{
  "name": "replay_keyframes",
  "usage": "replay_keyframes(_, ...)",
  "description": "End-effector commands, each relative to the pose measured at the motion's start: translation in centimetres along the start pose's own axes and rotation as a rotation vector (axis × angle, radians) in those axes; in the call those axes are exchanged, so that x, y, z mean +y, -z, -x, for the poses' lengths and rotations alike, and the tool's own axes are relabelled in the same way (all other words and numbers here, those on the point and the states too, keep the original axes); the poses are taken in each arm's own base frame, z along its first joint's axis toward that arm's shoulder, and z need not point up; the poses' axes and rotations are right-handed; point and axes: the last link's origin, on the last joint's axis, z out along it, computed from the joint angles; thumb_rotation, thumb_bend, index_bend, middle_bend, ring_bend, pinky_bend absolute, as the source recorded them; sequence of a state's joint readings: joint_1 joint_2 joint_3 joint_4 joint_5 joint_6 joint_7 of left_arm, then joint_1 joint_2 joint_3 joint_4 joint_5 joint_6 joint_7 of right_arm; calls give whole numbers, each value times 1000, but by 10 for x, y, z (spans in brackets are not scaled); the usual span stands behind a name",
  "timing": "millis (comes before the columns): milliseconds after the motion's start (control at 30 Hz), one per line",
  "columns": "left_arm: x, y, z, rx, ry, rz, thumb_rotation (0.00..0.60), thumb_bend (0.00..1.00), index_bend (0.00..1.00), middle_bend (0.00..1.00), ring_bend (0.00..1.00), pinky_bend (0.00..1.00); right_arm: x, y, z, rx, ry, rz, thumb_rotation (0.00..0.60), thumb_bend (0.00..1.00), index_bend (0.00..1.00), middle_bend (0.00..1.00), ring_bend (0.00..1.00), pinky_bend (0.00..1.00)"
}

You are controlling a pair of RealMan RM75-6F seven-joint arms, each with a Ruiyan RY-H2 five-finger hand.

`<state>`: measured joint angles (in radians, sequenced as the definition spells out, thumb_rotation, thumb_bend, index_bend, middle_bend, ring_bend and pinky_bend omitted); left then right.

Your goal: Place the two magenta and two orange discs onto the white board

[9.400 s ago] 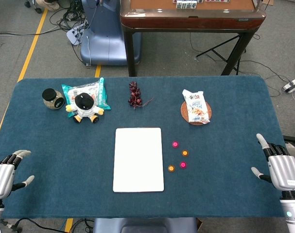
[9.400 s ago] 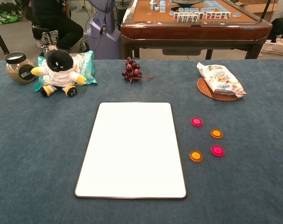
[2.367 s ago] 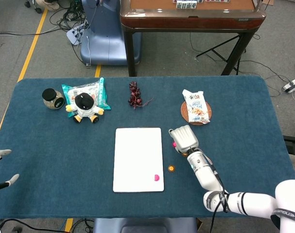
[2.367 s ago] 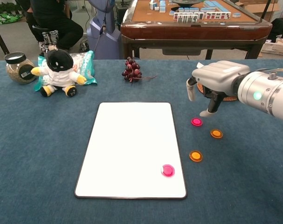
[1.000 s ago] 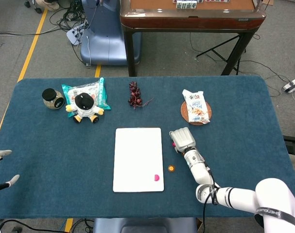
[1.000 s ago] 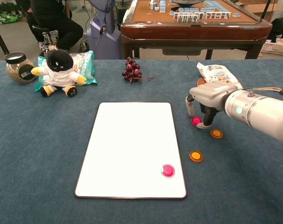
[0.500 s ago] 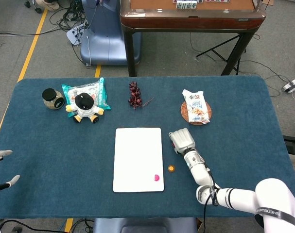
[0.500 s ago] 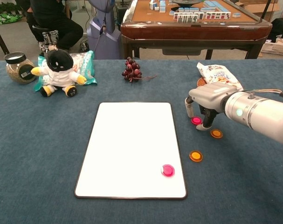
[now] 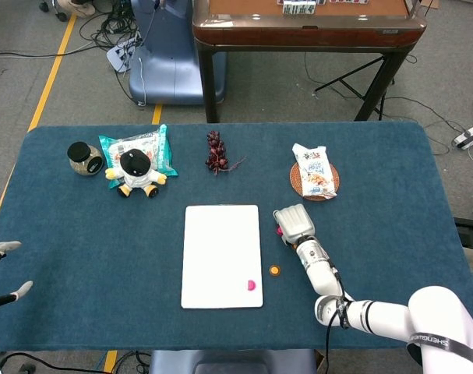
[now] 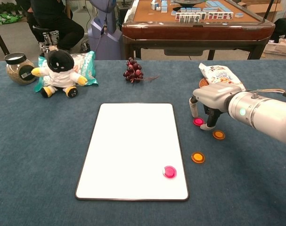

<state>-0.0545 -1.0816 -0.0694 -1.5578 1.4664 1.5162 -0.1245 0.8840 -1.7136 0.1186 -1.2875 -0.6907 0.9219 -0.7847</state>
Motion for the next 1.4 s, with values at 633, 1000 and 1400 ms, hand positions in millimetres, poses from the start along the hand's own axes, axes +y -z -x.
replay_keyframes(633, 0, -1, 1, -2, -4, -1, 600, 46, 327, 297, 342, 522, -18, 33, -22, 89, -15, -118, 600, 287, 531, 1000, 1000, 1000)
replay_keyframes(1000, -2, -1, 0, 3, -2, -12, 600, 46, 327, 298, 342, 522, -62, 83, -33, 141, 35, -321, 600, 287, 531, 1000, 1000, 1000)
replay_keyframes(1400, -6, -1, -4, 17, 6, -28, 600, 46, 327, 297, 342, 522, -93, 95, -22, 115, 71, -411, 600, 286, 531, 1000, 1000, 1000)
